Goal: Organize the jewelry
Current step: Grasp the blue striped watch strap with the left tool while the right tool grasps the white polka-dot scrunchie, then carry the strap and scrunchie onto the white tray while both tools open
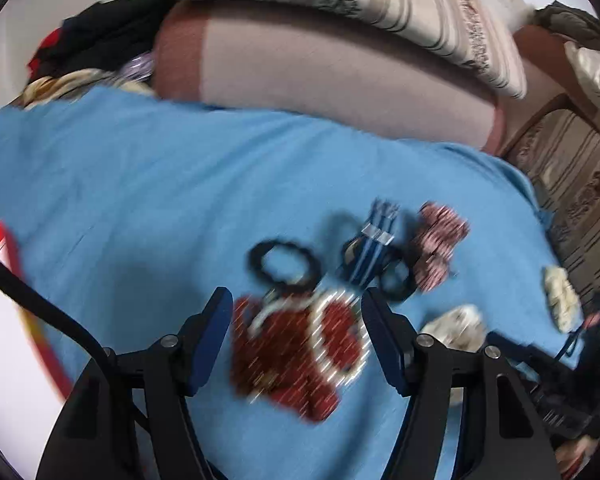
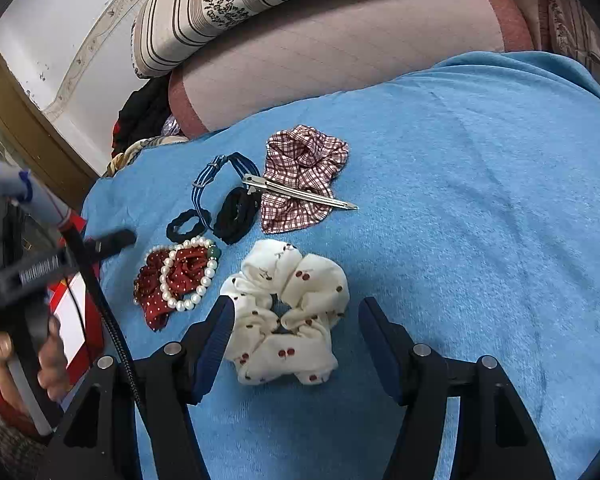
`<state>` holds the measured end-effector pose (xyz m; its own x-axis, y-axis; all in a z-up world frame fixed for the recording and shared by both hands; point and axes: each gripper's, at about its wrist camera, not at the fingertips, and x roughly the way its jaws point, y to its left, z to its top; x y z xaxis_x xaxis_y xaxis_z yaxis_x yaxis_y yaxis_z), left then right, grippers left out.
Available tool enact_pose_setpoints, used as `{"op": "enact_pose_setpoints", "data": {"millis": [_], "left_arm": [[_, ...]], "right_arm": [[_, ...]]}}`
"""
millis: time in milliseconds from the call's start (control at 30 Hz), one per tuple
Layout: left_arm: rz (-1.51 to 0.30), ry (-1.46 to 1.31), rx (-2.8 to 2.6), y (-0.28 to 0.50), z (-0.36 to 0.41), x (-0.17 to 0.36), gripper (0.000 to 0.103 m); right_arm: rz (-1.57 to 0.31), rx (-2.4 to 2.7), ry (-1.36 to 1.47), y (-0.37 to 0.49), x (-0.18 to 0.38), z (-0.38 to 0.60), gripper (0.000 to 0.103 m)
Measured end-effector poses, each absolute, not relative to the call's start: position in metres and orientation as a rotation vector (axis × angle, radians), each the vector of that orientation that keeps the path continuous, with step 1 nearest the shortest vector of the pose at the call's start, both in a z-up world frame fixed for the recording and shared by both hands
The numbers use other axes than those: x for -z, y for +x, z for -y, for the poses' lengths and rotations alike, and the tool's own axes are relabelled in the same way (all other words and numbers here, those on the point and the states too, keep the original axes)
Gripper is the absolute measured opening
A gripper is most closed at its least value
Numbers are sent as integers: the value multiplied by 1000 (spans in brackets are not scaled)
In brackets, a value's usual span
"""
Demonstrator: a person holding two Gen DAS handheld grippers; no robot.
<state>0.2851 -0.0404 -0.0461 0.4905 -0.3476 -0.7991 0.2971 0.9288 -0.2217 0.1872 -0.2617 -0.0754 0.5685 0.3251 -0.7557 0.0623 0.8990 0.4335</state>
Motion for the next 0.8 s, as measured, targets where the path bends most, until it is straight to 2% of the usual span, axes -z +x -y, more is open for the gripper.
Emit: {"op": "enact_pose_setpoints", "data": {"millis": [233,333,367,400,433,567,667,800], "left_arm": [[-1026,-38,490,324,90,58,66],[-1055,-47,511,334,101,65,66],[-1064,-45,512,337,105,67,62],[-1071,-45,513,339,107,69,37],[-1092,-48,513,340,108,71,21],[-1084,-73,507,335,104,65,20],[-1053,-71,508,321,100,47,19],[-1001,-73,506,297,88,17,19]], "right_arm": [[-970,-157,434,196,83,258,69],[-977,-150,430,202,86,256,58],[-978,-148,429,202,87,256,52],[-981,-147,427,203,88,256,49],[-984,-143,423,203,89,256,42],[-993,-161,431,204,89,253,16],[-980,-163,408,198,79,250,12],[-935,-155,367,181,52,246,11]]}}
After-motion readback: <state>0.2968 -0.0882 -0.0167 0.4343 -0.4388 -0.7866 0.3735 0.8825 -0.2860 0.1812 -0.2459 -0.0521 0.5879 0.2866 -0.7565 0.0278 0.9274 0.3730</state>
